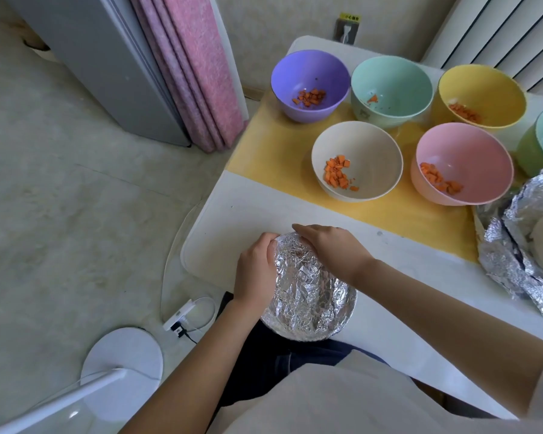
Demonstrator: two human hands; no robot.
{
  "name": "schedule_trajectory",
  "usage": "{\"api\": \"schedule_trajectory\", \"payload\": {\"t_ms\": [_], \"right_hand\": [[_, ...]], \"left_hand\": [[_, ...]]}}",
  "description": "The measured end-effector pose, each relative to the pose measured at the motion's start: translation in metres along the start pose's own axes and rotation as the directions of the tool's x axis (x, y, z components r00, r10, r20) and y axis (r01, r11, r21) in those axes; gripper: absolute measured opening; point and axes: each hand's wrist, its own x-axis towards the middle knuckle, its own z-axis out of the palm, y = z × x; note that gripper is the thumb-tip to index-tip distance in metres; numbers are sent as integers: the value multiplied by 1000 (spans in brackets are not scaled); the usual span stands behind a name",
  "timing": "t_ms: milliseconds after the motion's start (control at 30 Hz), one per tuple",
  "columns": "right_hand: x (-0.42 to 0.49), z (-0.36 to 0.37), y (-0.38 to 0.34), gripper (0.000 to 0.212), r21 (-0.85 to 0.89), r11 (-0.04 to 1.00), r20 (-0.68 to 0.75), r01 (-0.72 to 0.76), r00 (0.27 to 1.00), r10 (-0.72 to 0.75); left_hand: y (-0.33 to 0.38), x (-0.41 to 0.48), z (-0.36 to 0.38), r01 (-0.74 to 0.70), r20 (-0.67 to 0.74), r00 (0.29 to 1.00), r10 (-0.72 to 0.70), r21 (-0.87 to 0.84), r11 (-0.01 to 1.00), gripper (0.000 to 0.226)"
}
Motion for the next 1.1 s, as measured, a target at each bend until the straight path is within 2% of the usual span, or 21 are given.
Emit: {"api": "schedule_trajectory", "payload": {"t_ms": [100, 200, 267, 333, 400, 567, 700, 767, 900, 1033, 1100], "right_hand": [[2, 3, 0, 38, -42, 999, 35, -12, 999, 13], [8, 1, 1, 27, -34, 999, 67, -41, 997, 44], [12, -3, 2, 20, 26, 998, 92, -58, 994, 56], [16, -10, 1, 23, 116, 991, 101, -73, 993, 62], [18, -14, 0, 23, 136, 988, 106, -77, 992, 63], [23, -16, -2, 23, 97, 991, 157, -93, 985, 77], [16, -9, -11, 36, 6, 1000, 37, 15, 999, -15], [17, -4, -13, 31, -69, 996, 58, 58, 997, -54], [26, -5, -14, 43, -136, 988, 120, 79, 991, -63], [30, -4, -10, 32, -55, 995, 99, 85, 992, -79], [28, -2, -7, 25, 63, 997, 68, 38, 997, -43]], "left_hand": [[1, 0, -1, -17, -25, 1000, 18, 29, 999, 22], [1, -1, -1, -27, -38, 999, 28, 33, 999, 21], [2, -1, 0, -34, -50, 998, 36, 33, 999, 20], [1, -1, 0, -39, -55, 998, 41, 38, 999, 19], [1, -1, 0, -41, -54, 998, 43, 39, 998, 19], [0, -1, 0, -48, -52, 997, 51, 49, 998, 19], [0, -1, 1, -50, -49, 997, 52, 35, 998, 21], [0, -1, 1, -42, -56, 997, 44, 31, 999, 21], [0, -2, 1, -27, -59, 998, 29, 26, 999, 20], [-1, -3, 1, -31, -62, 998, 33, 31, 999, 19], [-2, -4, 1, -44, -61, 997, 46, 33, 998, 19]]}}
